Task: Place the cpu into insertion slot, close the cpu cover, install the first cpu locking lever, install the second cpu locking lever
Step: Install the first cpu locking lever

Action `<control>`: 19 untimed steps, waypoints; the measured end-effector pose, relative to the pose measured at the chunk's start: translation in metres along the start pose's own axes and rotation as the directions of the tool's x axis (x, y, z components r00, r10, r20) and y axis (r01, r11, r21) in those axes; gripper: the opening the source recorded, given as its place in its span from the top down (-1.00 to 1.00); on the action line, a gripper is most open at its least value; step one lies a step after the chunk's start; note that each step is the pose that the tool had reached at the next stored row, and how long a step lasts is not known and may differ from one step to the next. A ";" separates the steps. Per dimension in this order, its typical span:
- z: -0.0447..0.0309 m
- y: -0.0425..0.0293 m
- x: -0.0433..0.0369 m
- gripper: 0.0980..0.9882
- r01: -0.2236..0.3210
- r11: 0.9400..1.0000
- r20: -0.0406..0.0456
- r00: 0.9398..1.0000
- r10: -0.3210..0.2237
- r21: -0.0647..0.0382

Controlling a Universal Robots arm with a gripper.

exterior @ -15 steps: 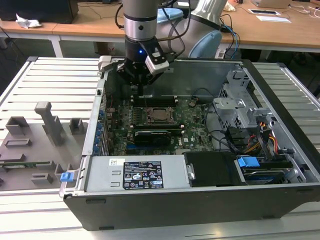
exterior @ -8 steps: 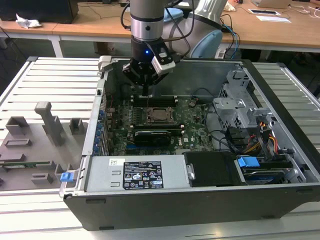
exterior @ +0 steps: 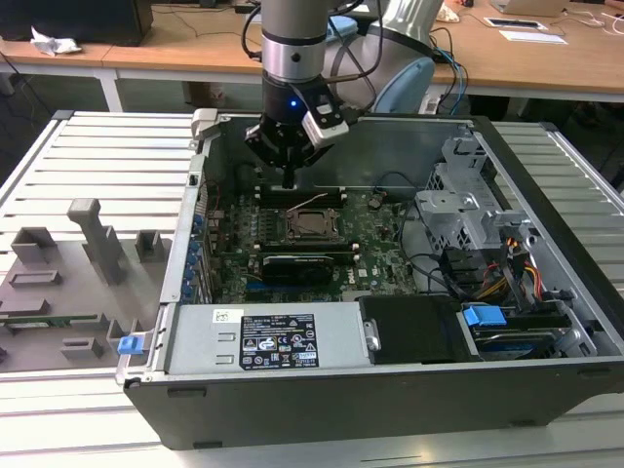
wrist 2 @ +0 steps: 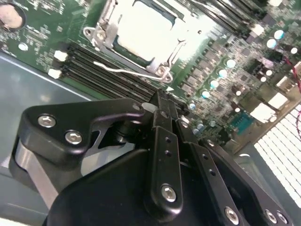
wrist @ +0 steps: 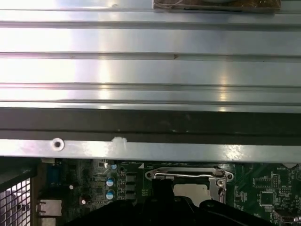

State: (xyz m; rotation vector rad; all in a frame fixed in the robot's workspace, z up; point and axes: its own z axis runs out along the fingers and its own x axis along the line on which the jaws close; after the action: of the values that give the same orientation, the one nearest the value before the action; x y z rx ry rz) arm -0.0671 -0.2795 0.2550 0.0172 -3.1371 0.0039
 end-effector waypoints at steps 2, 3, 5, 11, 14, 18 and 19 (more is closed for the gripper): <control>0.0036 -0.0001 -0.0088 0.98 0.000 1.000 0.000 1.000 0.000 -0.001; 0.0044 -0.0001 -0.0092 0.98 0.000 1.000 0.000 1.000 0.000 -0.001; 0.0061 -0.0001 -0.0094 0.98 0.000 1.000 0.000 1.000 0.000 -0.005; 0.0093 -0.0001 -0.0108 0.98 0.016 1.000 0.000 1.000 -0.016 -0.005; 0.0106 -0.0001 -0.0121 0.98 0.016 1.000 0.000 1.000 -0.016 -0.005; 0.0136 -0.0001 -0.0171 0.98 0.016 1.000 0.000 1.000 -0.016 -0.005; 0.0142 -0.0001 -0.0180 0.98 0.016 1.000 0.000 1.000 -0.016 -0.005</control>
State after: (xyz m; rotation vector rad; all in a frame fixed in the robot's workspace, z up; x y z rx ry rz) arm -0.0491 -0.2794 0.2408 0.0423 -3.1372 -0.0037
